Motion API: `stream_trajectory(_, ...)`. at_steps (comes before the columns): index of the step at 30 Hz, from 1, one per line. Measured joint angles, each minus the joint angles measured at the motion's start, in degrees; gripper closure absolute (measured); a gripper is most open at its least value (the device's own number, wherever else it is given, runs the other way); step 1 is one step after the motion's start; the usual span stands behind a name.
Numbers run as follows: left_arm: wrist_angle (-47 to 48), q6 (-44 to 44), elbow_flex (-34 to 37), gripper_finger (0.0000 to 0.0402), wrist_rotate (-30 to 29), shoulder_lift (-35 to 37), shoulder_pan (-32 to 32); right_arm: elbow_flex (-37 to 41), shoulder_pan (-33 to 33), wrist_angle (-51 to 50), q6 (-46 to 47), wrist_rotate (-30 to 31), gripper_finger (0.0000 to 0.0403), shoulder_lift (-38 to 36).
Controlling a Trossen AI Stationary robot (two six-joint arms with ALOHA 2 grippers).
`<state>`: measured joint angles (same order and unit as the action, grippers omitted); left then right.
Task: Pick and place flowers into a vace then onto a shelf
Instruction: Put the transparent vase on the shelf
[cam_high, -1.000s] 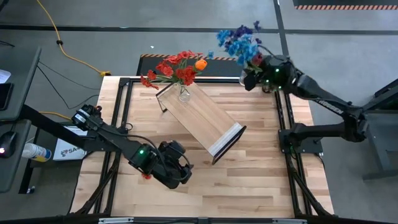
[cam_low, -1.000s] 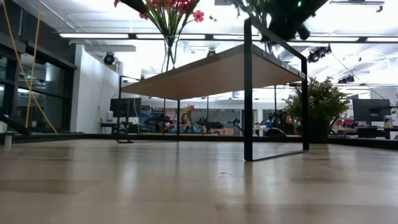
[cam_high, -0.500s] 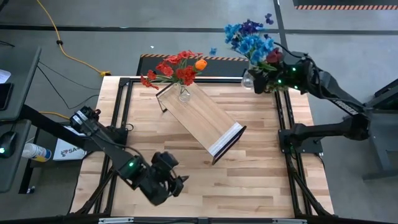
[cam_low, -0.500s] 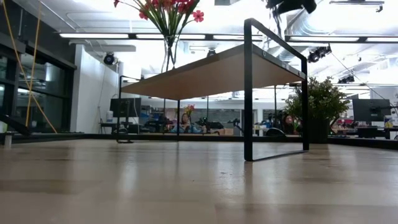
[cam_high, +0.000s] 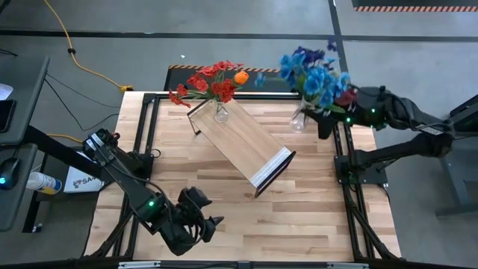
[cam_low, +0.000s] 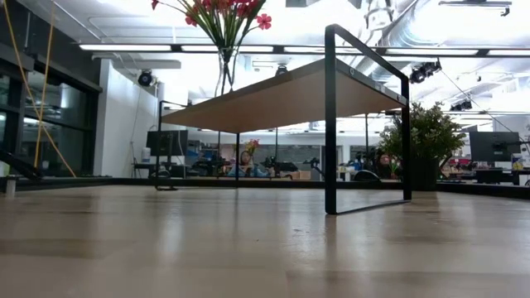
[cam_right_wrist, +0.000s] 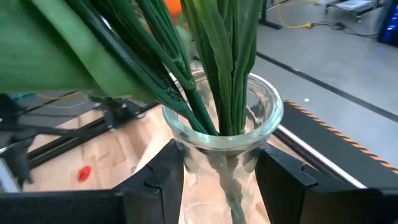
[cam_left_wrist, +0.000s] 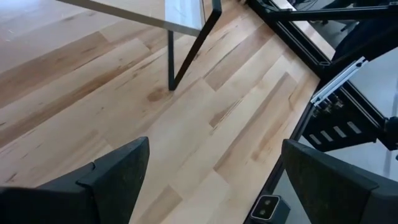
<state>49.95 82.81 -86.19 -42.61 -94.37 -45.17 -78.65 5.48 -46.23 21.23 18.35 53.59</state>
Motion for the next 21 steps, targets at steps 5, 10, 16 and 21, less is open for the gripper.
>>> stream_trajectory(5, -0.09, 0.0, 0.0, 0.0004, 0.55, -0.02, 0.0, 0.0, -9.8, 0.05, 1.87, 6.56, 0.0246, 0.77)
stream_trajectory(10, -0.07, 0.0, 0.0, 0.0004, 0.74, -0.02, 0.0, 0.0, -19.2, 0.99, 3.98, 13.9, 0.0246, 3.02)
stream_trajectory(16, 2.36, 0.08, 0.0, 0.0004, 0.83, -0.01, 0.0, 0.0, -27.45, 4.26, 5.68, 23.63, 0.0246, 9.34)
stream_trajectory(21, 6.47, 2.26, 0.0, 0.0004, 0.69, -0.02, -1.04, 0.03, -30.44, 7.4, 5.37, 32.11, 0.0246, 15.73)
